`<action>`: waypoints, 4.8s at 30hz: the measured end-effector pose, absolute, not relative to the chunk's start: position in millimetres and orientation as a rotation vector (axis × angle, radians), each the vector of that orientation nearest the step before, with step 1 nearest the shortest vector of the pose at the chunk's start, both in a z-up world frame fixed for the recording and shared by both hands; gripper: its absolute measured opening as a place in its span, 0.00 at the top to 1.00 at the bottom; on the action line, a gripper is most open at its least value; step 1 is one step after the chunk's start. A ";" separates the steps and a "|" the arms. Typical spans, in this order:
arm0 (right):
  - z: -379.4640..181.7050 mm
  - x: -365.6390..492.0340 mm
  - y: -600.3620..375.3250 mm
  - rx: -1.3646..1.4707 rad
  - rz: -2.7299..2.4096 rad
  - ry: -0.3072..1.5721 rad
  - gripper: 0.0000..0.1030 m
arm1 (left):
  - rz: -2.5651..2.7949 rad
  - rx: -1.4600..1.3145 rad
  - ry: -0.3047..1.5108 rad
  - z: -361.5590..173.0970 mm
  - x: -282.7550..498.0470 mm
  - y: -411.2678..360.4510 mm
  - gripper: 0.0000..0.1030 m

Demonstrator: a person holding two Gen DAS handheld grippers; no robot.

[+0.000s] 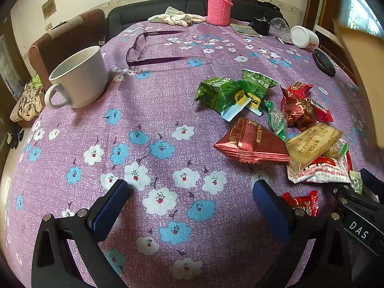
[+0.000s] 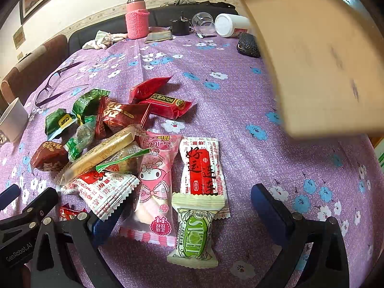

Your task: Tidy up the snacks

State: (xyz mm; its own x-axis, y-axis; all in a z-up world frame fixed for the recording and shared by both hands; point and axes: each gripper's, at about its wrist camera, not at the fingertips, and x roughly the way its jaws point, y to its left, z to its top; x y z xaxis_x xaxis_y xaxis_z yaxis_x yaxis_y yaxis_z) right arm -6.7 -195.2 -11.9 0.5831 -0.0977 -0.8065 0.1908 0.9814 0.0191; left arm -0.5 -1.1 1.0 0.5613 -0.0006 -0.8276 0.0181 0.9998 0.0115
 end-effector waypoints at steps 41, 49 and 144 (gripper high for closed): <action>-12.0 -6.6 -194.7 0.107 -0.169 0.934 0.01 | -0.010 0.019 0.970 0.6 1.5 -0.9 0.00; -11.5 -8.6 -200.7 0.068 -0.074 0.955 0.01 | -0.010 0.018 0.970 0.7 1.5 -0.8 0.00; 32.6 -61.0 -253.5 0.275 0.197 0.817 0.81 | -0.326 -0.037 0.830 49.8 -4.9 -31.1 0.72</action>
